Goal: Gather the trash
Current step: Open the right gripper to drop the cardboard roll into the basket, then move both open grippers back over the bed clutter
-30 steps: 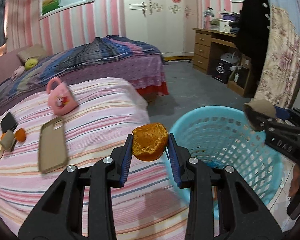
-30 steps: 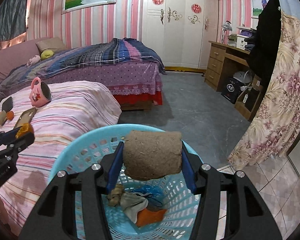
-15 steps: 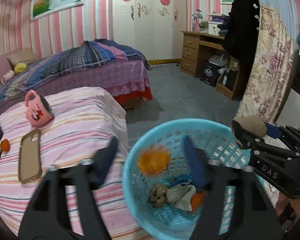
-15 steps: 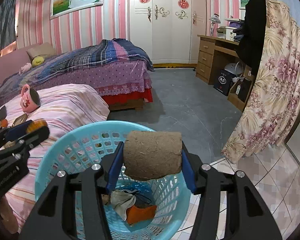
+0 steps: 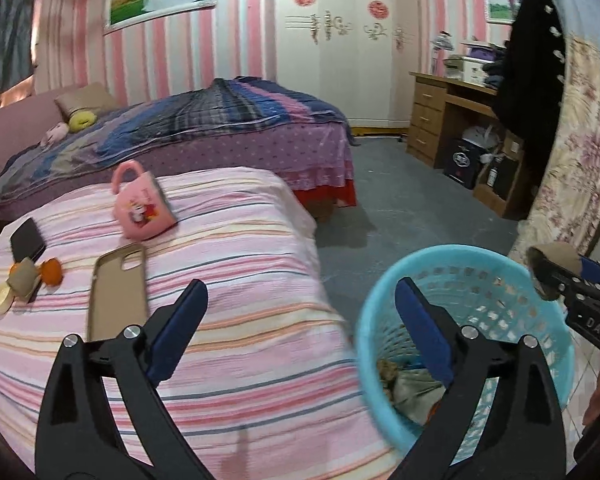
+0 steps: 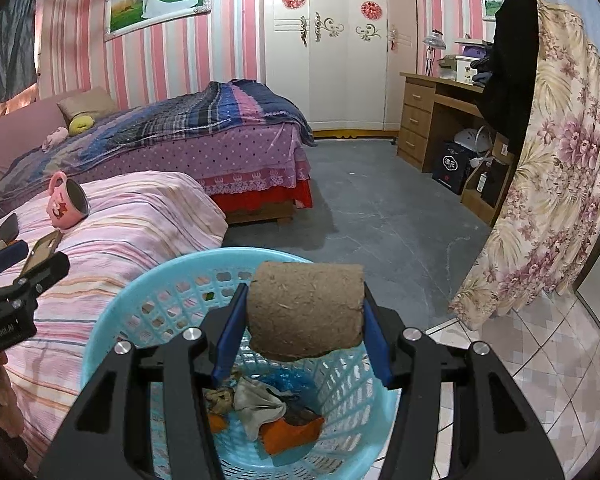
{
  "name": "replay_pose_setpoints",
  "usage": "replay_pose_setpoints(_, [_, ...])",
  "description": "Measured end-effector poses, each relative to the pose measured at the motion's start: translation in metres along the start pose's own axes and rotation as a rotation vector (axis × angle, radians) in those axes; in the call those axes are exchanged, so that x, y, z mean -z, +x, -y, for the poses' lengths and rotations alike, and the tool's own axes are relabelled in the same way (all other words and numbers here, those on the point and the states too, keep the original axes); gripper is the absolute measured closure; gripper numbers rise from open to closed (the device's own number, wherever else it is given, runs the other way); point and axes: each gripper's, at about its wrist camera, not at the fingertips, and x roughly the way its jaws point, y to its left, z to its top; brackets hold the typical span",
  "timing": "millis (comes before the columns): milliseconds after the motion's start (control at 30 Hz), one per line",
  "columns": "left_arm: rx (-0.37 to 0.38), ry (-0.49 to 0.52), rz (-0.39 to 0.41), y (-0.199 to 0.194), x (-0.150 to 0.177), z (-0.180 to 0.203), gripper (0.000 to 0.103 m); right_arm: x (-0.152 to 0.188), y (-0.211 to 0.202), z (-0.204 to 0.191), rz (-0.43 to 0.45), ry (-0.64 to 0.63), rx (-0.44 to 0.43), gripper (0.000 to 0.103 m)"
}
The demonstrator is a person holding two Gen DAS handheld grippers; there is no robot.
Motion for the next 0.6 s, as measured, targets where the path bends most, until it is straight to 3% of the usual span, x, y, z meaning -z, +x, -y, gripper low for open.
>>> replay_pose_setpoints(100, [-0.027,-0.022,0.001,0.0,-0.001,-0.012,0.008,-0.001,0.0,-0.007,0.01,-0.005,0.012,0.045])
replay_pose_setpoints(133, [-0.03,-0.026,0.001,0.0,-0.001,-0.016,0.008,-0.001,-0.001,-0.011,0.028,-0.009,0.034,0.033])
replay_pose_setpoints(200, [-0.037,-0.034,0.002,-0.001,0.001,-0.022,0.008,-0.001,-0.001,-0.016,0.034,-0.014,0.045,0.021])
replay_pose_setpoints(333, [-0.051,-0.032,0.007,-0.003,0.002,-0.028,0.007,-0.002,0.001,-0.023,0.023,-0.026,0.057,0.014])
replay_pose_setpoints(600, [-0.102,0.007,0.031,-0.012,0.007,-0.043,0.006,-0.007,0.005,-0.033,0.002,-0.044,0.067,0.013])
